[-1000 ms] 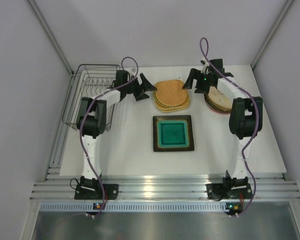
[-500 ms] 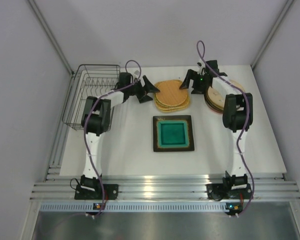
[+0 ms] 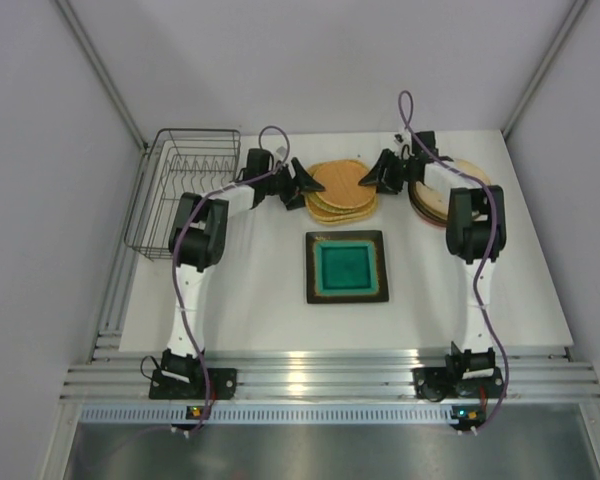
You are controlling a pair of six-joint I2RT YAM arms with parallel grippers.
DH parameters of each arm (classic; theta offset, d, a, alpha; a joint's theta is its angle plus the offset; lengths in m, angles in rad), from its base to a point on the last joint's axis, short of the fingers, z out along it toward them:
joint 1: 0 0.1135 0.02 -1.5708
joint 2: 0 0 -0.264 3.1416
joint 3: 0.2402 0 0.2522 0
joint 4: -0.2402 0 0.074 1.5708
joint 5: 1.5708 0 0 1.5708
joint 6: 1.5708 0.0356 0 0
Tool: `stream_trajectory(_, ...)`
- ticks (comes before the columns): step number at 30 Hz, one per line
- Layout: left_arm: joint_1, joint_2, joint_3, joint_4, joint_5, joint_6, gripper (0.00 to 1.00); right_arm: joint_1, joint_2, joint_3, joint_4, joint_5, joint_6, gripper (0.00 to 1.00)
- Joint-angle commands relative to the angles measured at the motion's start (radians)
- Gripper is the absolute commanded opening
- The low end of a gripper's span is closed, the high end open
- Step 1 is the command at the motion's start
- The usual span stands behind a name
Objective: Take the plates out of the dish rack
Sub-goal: Move the dish rack
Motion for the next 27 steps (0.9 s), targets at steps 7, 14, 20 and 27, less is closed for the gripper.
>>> stream_trajectory(7, -0.007, -0.007, 0.008, 0.105, 0.035, -0.037, 0.62, 0.034, -0.072, -0.105, 0.135, -0.094, 0.069, 0.31)
stream_trajectory(14, -0.015, -0.004, 0.047, 0.113, 0.043, -0.063, 0.36, 0.041, -0.112, -0.117, 0.163, -0.117, 0.094, 0.31)
stream_trajectory(20, -0.015, -0.025, 0.08, 0.098, 0.037, -0.063, 0.05, 0.052, -0.145, -0.112, 0.169, -0.124, 0.106, 0.29)
stream_trajectory(27, -0.017, -0.083, 0.117, 0.059, 0.04, -0.057, 0.02, 0.069, -0.196, -0.108, 0.141, -0.123, 0.089, 0.29)
